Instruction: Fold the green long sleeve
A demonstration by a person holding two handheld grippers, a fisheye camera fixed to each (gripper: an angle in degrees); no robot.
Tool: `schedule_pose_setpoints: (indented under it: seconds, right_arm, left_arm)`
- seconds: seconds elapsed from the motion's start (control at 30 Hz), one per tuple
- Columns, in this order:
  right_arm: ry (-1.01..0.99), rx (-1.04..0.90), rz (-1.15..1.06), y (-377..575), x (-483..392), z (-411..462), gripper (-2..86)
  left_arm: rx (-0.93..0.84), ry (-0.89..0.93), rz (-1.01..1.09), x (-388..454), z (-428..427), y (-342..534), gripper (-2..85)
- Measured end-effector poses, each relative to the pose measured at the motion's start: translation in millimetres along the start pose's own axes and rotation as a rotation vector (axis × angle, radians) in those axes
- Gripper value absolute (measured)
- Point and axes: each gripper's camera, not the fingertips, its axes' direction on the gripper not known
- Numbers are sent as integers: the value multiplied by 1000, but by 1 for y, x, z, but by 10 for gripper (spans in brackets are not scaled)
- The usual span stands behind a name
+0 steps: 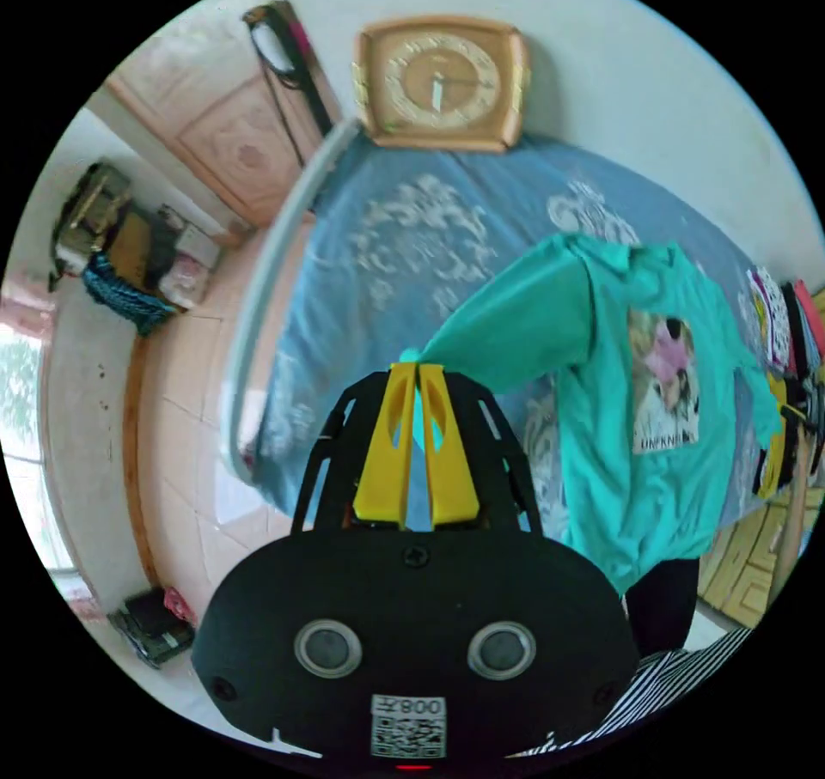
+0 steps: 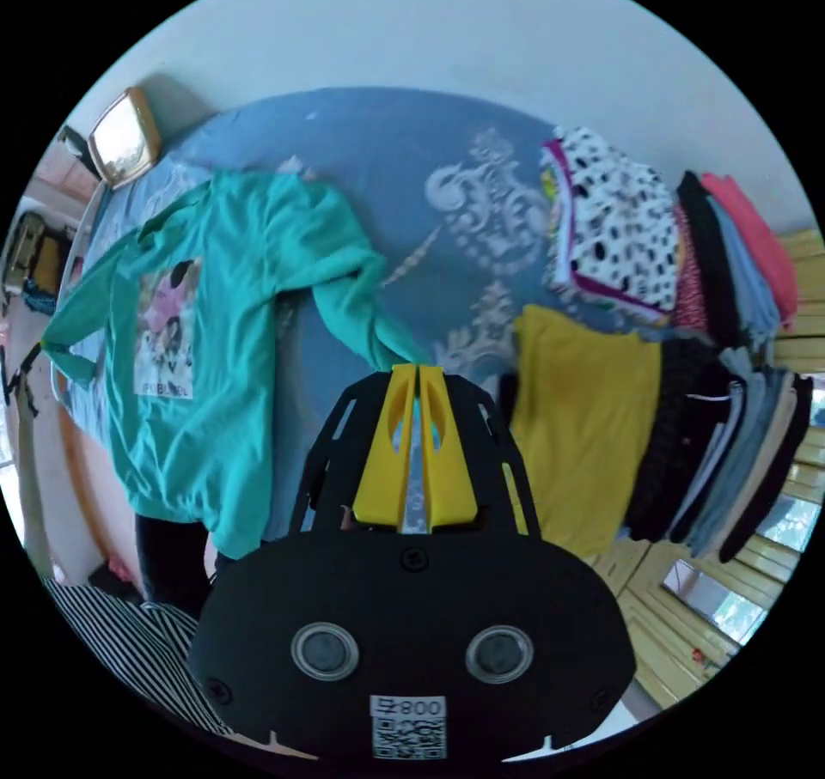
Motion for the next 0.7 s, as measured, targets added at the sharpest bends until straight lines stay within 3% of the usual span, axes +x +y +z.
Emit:
schedule_pose_setpoints:
  seconds: [0.1, 0.23, 0.33, 0.53, 0.7]
  right_arm:
    - [49, 74, 102, -10, 42, -30, 17]
    - [-3, 29, 230, -1, 76, -1, 40]
    - [-200, 26, 202, 41, 70, 42, 58]
    - [-629, -111, 112, 176, 10, 141, 81]
    - [-777, -206, 110, 252, -25, 186, 92]
  left_arm:
    - [105, -10, -100, -56, -15, 0, 24]
    - [84, 38, -156, -87, 11, 28, 48]
    - [31, 170, -111, -87, 49, 82, 68]
    - [-267, 605, -81, -77, 133, 246, 99]
    - [-425, 921, -228, -92, 178, 363, 115]
